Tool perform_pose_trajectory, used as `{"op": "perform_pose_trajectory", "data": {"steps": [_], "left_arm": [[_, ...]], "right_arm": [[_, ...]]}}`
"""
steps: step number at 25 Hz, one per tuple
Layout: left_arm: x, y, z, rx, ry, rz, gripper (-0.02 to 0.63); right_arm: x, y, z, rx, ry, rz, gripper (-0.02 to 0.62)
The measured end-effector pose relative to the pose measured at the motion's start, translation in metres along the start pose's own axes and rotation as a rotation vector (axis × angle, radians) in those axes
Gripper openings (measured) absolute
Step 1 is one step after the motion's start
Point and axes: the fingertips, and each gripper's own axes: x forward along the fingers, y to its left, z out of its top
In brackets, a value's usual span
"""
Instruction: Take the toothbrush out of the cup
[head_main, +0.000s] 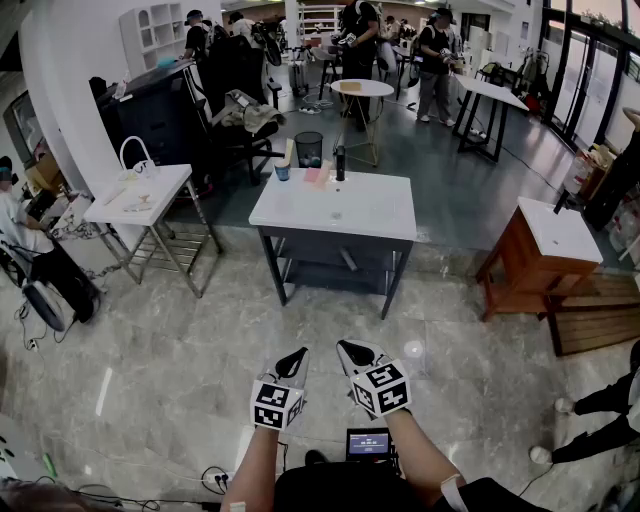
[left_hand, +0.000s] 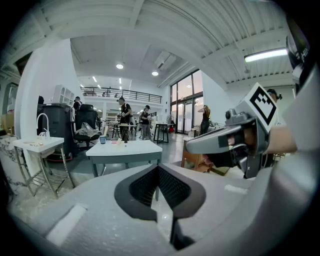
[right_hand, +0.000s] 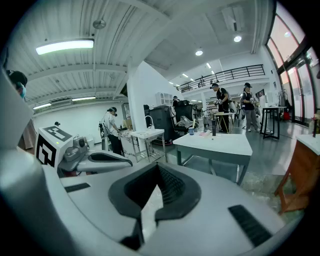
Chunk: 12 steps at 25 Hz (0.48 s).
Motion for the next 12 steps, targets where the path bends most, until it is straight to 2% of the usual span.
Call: {"op": "perform_pose_trajectory", "data": {"steps": [12], "left_arm": [[0.0075, -0.0057, -0.0004, 0.018, 0.004, -0.002, 0.009]], "right_arm": [[-0.0029, -0.0086, 0.0003, 0.006, 0.0, -0.005, 0.008]]}}
